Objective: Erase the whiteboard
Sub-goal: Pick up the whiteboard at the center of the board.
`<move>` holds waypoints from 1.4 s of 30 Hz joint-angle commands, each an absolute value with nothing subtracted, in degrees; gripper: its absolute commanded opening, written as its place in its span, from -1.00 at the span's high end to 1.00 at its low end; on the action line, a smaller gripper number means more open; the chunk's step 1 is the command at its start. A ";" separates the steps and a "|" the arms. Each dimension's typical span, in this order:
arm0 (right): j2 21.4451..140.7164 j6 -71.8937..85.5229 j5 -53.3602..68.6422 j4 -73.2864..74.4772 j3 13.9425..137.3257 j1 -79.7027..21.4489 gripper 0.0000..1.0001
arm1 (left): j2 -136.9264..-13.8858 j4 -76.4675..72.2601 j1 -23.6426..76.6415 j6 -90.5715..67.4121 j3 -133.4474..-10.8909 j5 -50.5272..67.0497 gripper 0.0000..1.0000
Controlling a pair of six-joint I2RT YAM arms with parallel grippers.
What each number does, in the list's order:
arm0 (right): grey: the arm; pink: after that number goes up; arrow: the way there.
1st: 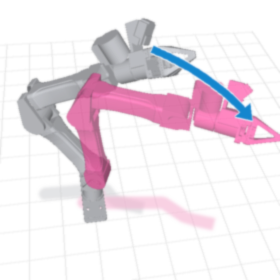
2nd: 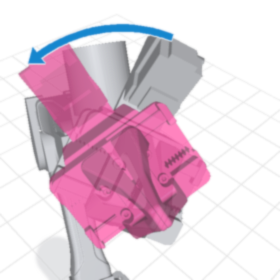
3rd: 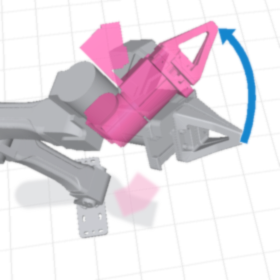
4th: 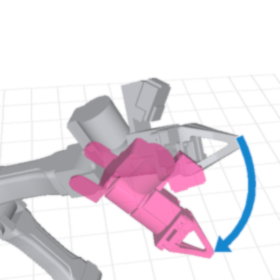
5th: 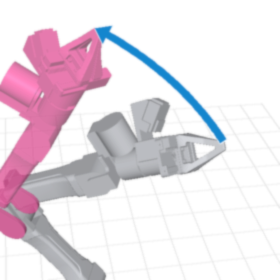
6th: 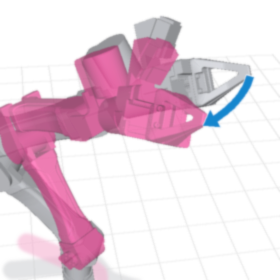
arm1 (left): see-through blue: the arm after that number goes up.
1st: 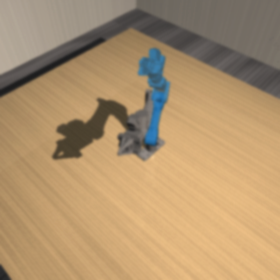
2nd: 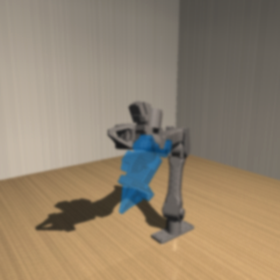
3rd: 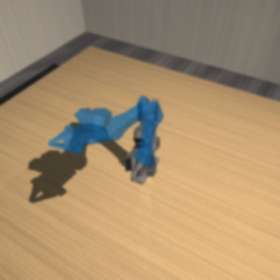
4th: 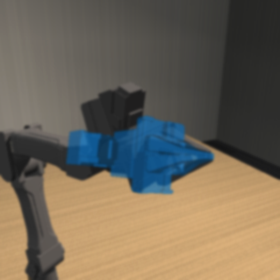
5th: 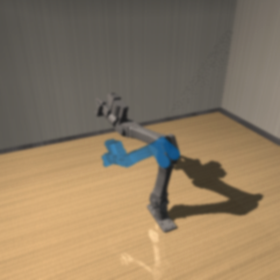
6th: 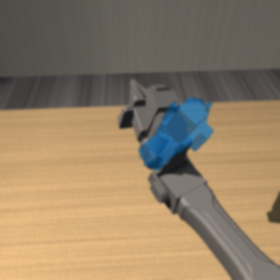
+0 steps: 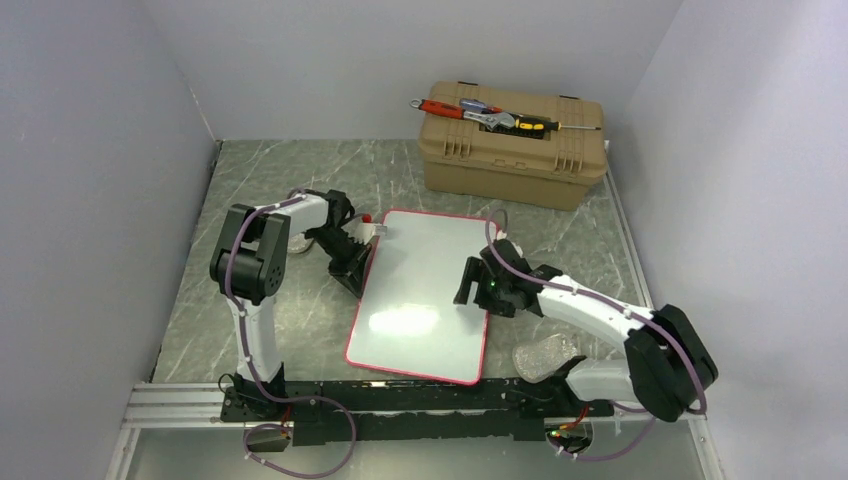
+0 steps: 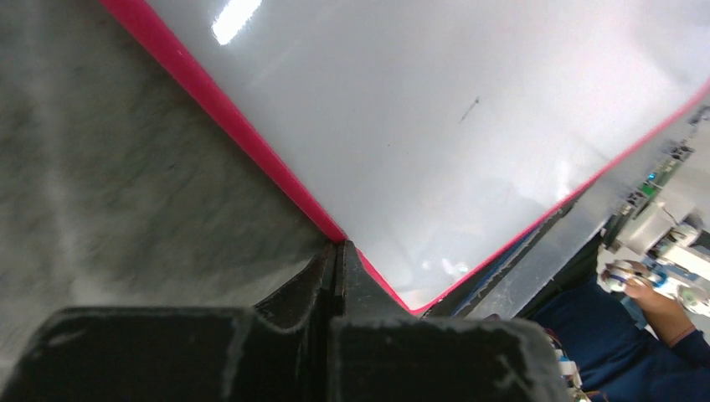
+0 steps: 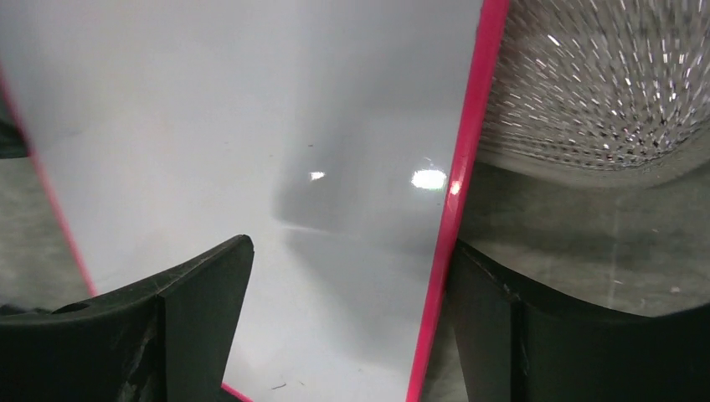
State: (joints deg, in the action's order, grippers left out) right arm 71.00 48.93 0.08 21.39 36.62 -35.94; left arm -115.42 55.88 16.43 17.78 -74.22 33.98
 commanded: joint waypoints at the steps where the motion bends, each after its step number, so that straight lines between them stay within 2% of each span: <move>1: 74.31 48.35 -3.09 19.09 34.55 -36.79 -0.74 | -118.37 49.52 18.60 17.93 -72.35 38.95 0.93; 6: 76.16 48.56 0.35 12.77 29.81 -34.84 -0.77 | -119.35 49.73 18.37 17.93 -73.05 39.16 0.93; 11: 70.04 54.88 18.06 -13.04 18.23 -32.12 -0.55 | -120.30 49.75 18.37 17.39 -73.56 39.84 0.94; 13: 66.76 57.79 22.90 -19.03 18.50 -32.08 -0.49 | -120.03 49.39 18.41 17.13 -73.52 39.71 0.93; 18: 59.56 61.00 29.46 -19.88 26.73 -32.11 -0.36 | -120.18 49.86 18.54 17.30 -74.25 40.53 0.93; 21: 56.72 63.24 30.08 -21.43 28.23 -32.38 -0.22 | -120.13 49.77 18.54 17.37 -74.09 41.03 0.93; 25: 57.21 64.39 29.98 -21.91 28.05 -33.56 0.21 | -119.44 49.99 18.54 17.49 -74.30 40.79 0.93; 27: 58.50 64.54 29.77 -23.24 28.41 -34.92 0.34 | -118.94 49.94 18.54 17.23 -74.40 40.41 0.93; 30: 61.17 60.81 27.07 -16.27 32.49 -37.67 0.42 | -118.08 49.52 18.54 16.18 -74.52 38.54 0.93; 33: 65.21 53.98 21.06 -1.67 40.77 -40.51 0.70 | -117.22 48.60 18.62 14.34 -74.56 34.71 0.93; 35: 67.02 49.79 16.14 8.46 46.36 -42.01 1.00 | -116.34 48.13 18.88 13.29 -74.75 30.61 0.93; 42: 70.97 41.88 6.92 27.20 60.13 -43.15 1.00 | -114.58 49.38 18.98 12.08 -75.95 27.01 0.93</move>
State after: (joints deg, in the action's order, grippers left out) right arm 70.76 55.05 10.17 20.14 53.12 -41.47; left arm -115.20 59.02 17.56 12.67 -74.39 29.06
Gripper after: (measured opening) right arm 0.068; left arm 0.034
